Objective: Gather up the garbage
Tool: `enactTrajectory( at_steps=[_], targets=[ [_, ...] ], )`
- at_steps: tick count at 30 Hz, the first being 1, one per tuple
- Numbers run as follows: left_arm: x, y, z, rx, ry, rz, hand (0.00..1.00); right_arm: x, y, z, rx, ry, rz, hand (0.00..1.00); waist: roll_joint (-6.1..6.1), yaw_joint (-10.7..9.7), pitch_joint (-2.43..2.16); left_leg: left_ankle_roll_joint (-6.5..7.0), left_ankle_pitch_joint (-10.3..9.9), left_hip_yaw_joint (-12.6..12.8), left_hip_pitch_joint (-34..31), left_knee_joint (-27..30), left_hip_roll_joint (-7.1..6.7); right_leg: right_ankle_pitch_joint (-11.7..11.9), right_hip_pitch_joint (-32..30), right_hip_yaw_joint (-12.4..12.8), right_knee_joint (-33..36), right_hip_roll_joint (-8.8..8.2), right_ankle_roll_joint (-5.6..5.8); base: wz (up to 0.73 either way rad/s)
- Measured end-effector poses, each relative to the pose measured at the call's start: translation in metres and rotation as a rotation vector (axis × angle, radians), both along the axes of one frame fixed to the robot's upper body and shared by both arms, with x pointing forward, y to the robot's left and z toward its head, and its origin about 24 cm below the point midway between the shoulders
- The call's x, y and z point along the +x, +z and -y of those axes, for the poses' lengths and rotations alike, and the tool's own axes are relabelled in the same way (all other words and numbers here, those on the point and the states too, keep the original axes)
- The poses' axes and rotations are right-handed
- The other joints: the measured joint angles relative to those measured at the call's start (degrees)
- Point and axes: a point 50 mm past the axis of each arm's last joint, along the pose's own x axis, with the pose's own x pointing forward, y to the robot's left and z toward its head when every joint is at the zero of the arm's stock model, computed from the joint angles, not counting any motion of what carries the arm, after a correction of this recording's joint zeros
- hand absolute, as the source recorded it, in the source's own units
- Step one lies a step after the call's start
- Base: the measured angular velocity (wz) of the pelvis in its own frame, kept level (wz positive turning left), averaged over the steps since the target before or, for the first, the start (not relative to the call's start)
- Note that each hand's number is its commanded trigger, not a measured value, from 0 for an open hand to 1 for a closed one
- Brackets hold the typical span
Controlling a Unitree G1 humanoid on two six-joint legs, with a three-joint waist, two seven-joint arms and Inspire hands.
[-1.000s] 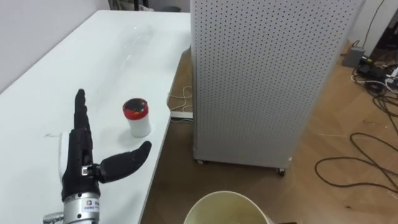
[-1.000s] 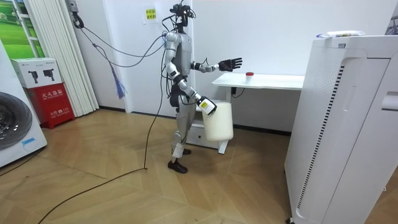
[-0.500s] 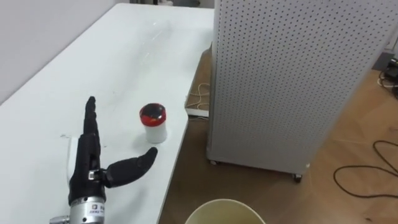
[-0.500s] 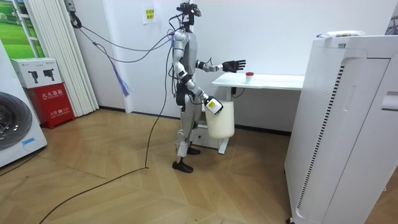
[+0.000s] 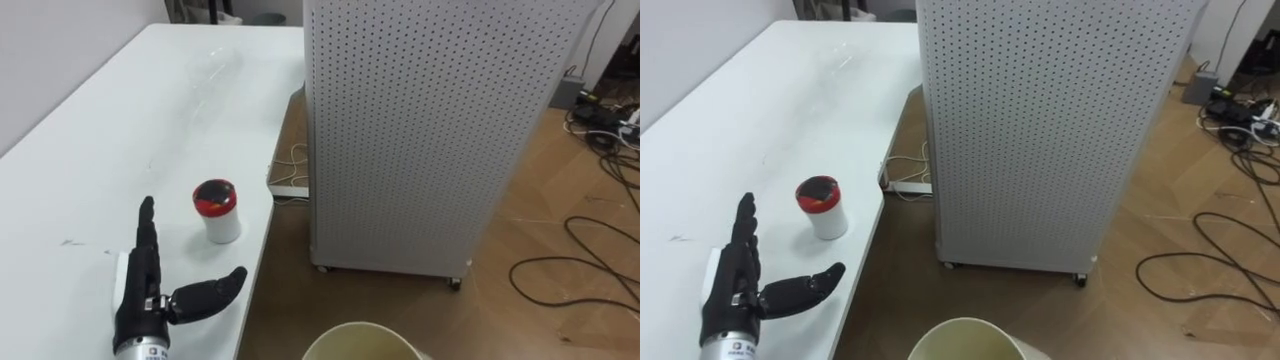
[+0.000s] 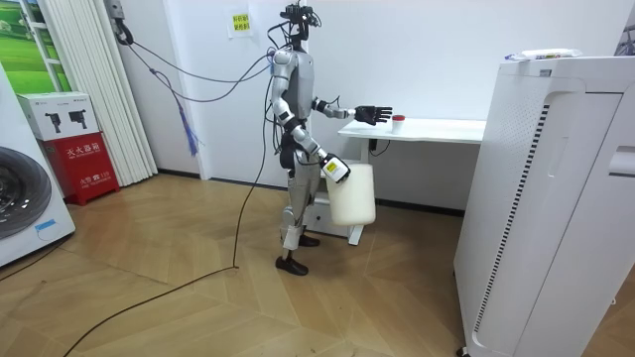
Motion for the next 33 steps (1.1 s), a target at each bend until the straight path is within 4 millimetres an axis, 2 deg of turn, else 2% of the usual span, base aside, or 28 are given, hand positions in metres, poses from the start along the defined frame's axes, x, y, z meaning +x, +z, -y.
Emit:
enactTrajectory(
  at_steps=[20, 24, 29, 33],
  targets=[
    [0.002, -0.001, 0.000, 0.000, 0.008, -0.027, 0.00, -0.001, -0.002, -0.005, -0.005, 0.017, -0.010, 1.00, 0.19, -0.35, 0.03, -0.01, 0.00, 0.11, 0.01, -0.06, 0.11, 0.00, -0.01, -0.57, -0.04, 0.00, 0.00, 0.00],
    [0.004, 0.000, 0.000, -0.016, 0.020, -0.022, 0.00, -0.001, -0.002, -0.007, 0.002, 0.016, -0.009, 1.00, 0.39, -1.19, 0.16, -0.01, 0.00, 0.14, 0.03, -0.06, 0.11, 0.00, -0.04, -0.52, -0.02, 0.00, 0.00, -0.01],
    [0.013, 0.004, 0.000, -0.012, 0.029, -0.005, 0.00, -0.001, -0.003, -0.011, 0.013, 0.016, -0.009, 1.00, 1.02, -1.52, 0.56, -0.03, -0.01, 1.33, 0.54, -0.33, 0.28, 0.04, -0.14, 0.00, 0.00, 0.07, -0.06, -0.10],
    [0.019, 0.007, 0.000, -0.009, 0.035, 0.008, 0.00, -0.001, -0.003, -0.013, 0.015, 0.037, -0.014, 1.00, 1.05, -2.53, 0.57, -0.08, -0.05, 1.37, 0.51, -0.46, 0.31, 0.04, -0.23, 0.00, 0.03, 0.10, -0.06, -0.01]
  ],
)
